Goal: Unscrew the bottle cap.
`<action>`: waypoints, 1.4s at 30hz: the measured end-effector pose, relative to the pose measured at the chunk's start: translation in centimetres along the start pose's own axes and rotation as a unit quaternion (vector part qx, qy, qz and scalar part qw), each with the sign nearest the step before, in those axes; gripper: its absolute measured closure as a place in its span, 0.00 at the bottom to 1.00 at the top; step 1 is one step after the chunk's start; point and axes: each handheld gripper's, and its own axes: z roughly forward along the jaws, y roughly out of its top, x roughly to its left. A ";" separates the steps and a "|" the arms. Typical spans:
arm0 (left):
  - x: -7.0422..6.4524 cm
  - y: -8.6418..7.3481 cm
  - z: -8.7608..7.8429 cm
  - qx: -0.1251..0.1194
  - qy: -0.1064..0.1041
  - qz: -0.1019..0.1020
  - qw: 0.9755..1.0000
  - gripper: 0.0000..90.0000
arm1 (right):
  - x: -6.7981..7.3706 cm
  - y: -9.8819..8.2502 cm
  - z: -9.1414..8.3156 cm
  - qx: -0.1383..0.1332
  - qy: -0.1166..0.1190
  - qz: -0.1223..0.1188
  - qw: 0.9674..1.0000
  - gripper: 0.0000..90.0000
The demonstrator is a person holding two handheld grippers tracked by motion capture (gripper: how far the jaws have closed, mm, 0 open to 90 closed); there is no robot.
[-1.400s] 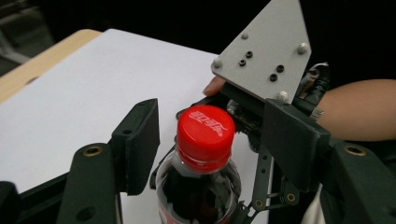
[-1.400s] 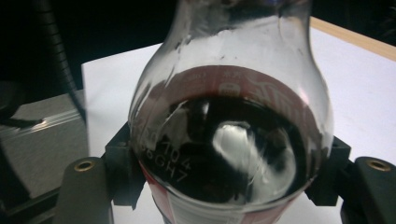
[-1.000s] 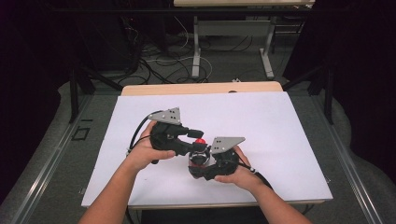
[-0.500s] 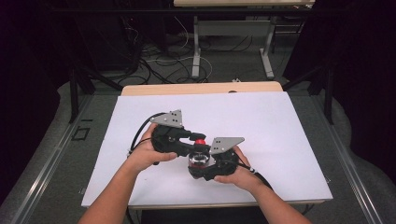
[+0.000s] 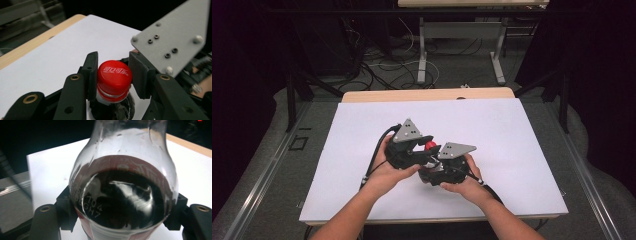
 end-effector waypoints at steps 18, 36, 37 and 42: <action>-1.0 0.8 0.1 -0.016 0.057 -0.045 0.997 0.68 | -0.2 -0.1 -0.1 0.005 -0.020 0.009 1.000 0.33; 3.7 -1.5 -2.4 -0.029 0.089 -0.106 0.990 0.68 | -1.3 -0.3 -0.3 -0.007 -0.054 0.015 0.998 0.33; 4.0 -1.8 -2.3 -0.028 0.094 -0.112 0.989 0.68 | -1.3 -0.3 -0.4 -0.007 -0.057 0.020 0.998 0.33; 5.2 -3.8 -1.9 -0.015 0.110 -0.125 0.986 0.68 | -1.7 -0.4 -0.5 -0.009 -0.065 0.024 0.998 0.33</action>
